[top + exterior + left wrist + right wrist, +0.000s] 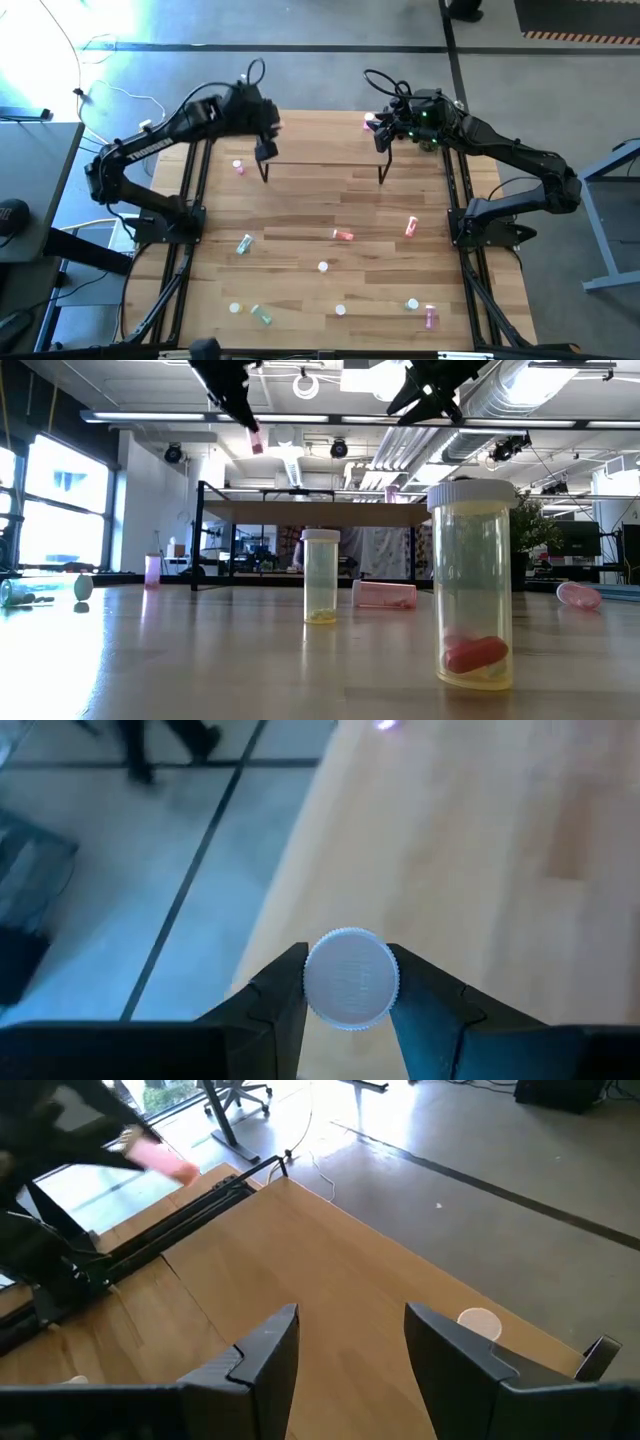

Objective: Pick and place medicine bottles onto shelf by color
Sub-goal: Put the left orange pill bottle on the shelf

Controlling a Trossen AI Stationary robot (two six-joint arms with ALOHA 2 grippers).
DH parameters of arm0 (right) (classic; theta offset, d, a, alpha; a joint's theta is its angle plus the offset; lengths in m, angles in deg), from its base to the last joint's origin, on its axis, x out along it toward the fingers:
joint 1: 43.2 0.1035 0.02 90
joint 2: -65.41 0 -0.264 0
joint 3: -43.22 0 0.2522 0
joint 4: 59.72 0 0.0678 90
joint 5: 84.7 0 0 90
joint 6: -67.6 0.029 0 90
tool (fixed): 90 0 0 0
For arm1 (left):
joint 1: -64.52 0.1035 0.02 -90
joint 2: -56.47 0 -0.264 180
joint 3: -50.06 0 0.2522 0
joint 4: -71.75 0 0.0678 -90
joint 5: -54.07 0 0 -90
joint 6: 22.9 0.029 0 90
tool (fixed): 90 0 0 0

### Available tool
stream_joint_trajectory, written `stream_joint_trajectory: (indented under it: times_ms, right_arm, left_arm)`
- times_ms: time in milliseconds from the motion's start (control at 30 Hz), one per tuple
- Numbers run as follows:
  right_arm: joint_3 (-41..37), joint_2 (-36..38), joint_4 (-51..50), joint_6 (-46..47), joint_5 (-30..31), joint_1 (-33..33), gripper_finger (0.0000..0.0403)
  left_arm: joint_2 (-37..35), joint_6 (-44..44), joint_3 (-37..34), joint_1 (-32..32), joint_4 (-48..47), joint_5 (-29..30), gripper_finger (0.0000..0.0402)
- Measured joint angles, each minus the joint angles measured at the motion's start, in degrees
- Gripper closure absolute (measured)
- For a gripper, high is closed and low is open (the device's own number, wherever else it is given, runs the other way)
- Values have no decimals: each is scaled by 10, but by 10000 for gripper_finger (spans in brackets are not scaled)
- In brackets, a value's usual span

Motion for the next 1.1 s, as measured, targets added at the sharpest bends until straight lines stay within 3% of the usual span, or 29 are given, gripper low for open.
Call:
stream_joint_trajectory:
  times_ms: [233, 533, 733, 833, 967, 1100]
  right_arm:
    - [0, 0, -5, -6, 0, 0, 229]
    - [0, 0, -5, -6, 0, 0, 229]
    - [0, 0, -4, -17, 0, -2, 229]
    - [0, 0, -4, -17, 1, -4, 229]
    - [0, 0, -4, -17, 1, -4, 229]
    - [0, 0, -4, -17, 1, -4, 229]
  left_arm:
    - [46, 12, 0, 70, -2, -42, 284]
    - [94, 11, 4, 97, -6, -71, 284]
    - [134, 2, 107, 112, -68, -77, 284]
    - [158, -23, 155, 125, -117, -114, 284]
    - [178, -44, 169, 135, -151, -155, 284]
    - [196, -46, 168, 132, -175, -161, 284]
